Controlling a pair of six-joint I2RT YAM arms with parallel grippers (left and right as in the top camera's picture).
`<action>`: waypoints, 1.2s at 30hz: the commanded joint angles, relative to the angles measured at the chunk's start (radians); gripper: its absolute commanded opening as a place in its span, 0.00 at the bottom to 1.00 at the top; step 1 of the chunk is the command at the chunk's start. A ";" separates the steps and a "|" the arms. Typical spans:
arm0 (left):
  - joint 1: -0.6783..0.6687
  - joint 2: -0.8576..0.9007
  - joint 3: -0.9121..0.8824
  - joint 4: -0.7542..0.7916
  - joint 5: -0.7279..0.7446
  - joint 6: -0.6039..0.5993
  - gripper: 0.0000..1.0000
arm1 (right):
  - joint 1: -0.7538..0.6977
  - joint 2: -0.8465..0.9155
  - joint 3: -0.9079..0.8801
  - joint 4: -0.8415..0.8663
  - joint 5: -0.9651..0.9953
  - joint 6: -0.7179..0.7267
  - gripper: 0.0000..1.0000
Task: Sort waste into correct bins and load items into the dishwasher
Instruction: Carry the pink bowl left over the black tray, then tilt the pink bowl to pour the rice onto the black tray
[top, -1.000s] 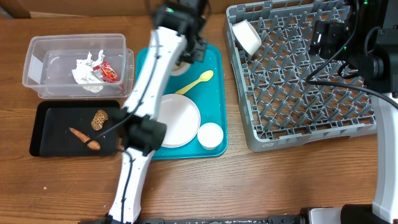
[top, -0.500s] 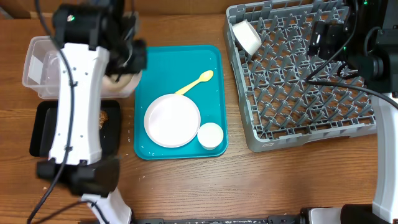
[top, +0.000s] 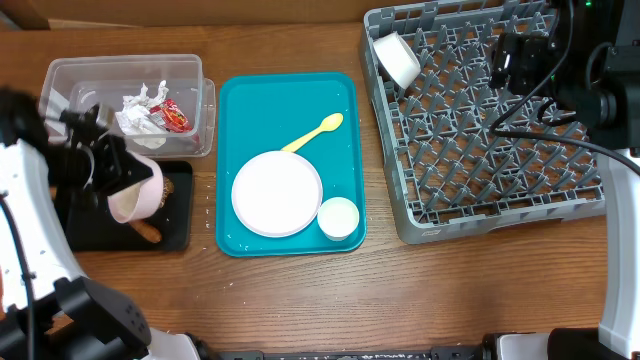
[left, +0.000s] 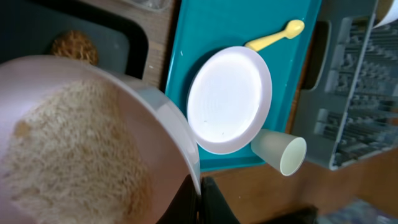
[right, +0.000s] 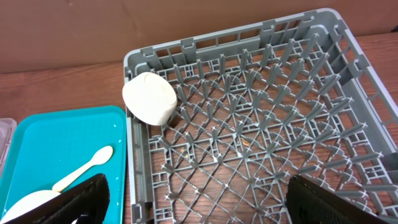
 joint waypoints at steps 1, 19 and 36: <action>0.108 -0.013 -0.154 0.084 0.231 0.125 0.04 | -0.002 0.002 0.006 0.004 -0.011 0.005 0.93; 0.398 0.140 -0.408 0.485 0.643 0.121 0.04 | -0.002 0.002 0.006 -0.004 -0.052 0.008 0.93; 0.444 0.243 -0.408 0.463 0.995 -0.002 0.04 | -0.002 0.002 0.006 -0.021 -0.052 0.008 0.93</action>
